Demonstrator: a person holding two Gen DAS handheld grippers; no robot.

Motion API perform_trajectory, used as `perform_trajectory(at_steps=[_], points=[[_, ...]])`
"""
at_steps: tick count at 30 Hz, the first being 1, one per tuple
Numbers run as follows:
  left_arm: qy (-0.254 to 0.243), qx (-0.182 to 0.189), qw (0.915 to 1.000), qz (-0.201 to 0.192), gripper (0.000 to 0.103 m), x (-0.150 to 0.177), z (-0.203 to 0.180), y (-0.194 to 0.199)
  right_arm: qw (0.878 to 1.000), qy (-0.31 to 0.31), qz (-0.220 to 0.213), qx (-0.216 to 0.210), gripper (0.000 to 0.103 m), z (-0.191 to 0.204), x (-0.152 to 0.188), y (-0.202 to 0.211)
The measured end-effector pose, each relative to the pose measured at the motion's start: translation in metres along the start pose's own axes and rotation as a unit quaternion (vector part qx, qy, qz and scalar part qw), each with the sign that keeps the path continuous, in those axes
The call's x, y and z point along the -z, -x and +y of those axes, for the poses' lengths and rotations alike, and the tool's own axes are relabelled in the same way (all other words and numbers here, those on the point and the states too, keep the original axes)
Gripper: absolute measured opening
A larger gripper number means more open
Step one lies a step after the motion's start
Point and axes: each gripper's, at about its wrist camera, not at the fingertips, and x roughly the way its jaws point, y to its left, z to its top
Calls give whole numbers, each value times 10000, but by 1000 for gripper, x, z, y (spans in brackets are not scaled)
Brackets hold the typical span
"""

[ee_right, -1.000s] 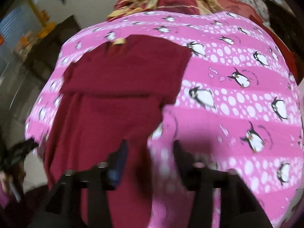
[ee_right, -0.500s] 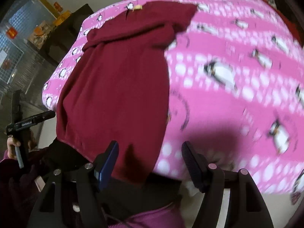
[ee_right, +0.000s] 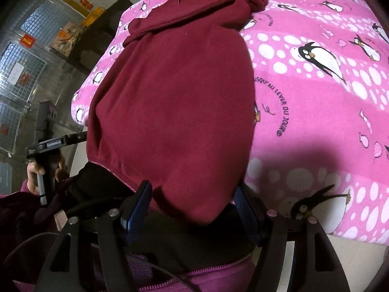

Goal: Fold small clothes

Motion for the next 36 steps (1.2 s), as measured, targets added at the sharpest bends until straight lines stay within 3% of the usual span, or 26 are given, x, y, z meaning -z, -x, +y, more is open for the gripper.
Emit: perform_trajectory(at_steps=[3, 4, 6, 7, 8, 11, 16, 18, 22, 25, 29, 33, 36], points=[[39, 98, 9999, 24, 81, 1, 0, -4, 9999, -95, -41, -65, 72, -2, 1, -2], [13, 137, 9999, 19, 74, 2, 0, -3, 9999, -78, -58, -36, 67, -1, 1, -4], [-126, 220, 9997, 22, 43, 1, -5, -2, 9999, -50, -104, 43, 30, 1, 2, -5], [-225, 228, 9995, 25, 20, 2, -8, -2, 9999, -62, -127, 33, 23, 1, 3, -4], [-271, 210, 9994, 1, 7, 3, -10, -1, 9998, -96, -168, 16, 20, 2, 3, -4], [-388, 206, 9986, -288, 6, 4, -16, 15, 9994, -20, -310, -157, 14, 12, 3, 9], [-411, 667, 9916, -1025, 5, 5, -17, 88, 9981, 319, -437, -297, 13, 34, 3, 37], [-536, 531, 9882, -1336, 5, 9, -19, 112, 9975, 367, -458, -381, 13, 39, 4, 44], [-458, 384, 9917, -1140, 5, 12, -12, 104, 9972, 195, -461, -558, 13, 35, 3, 37], [-224, 476, 9936, -1002, 5, 6, -6, 93, 9963, 74, -481, -708, 13, 32, -2, 33], [-350, 554, 9902, -1234, 5, -9, -10, 105, 9922, -9, -790, -965, 13, 31, -30, 47], [-508, 604, 9838, -1610, 5, -52, -22, 121, 9850, -70, -1276, -1164, 13, 31, -73, 66], [-651, 574, 9778, -1908, 5, -91, -34, 128, 9817, -12, -1607, -1023, 13, 32, -114, 73]])
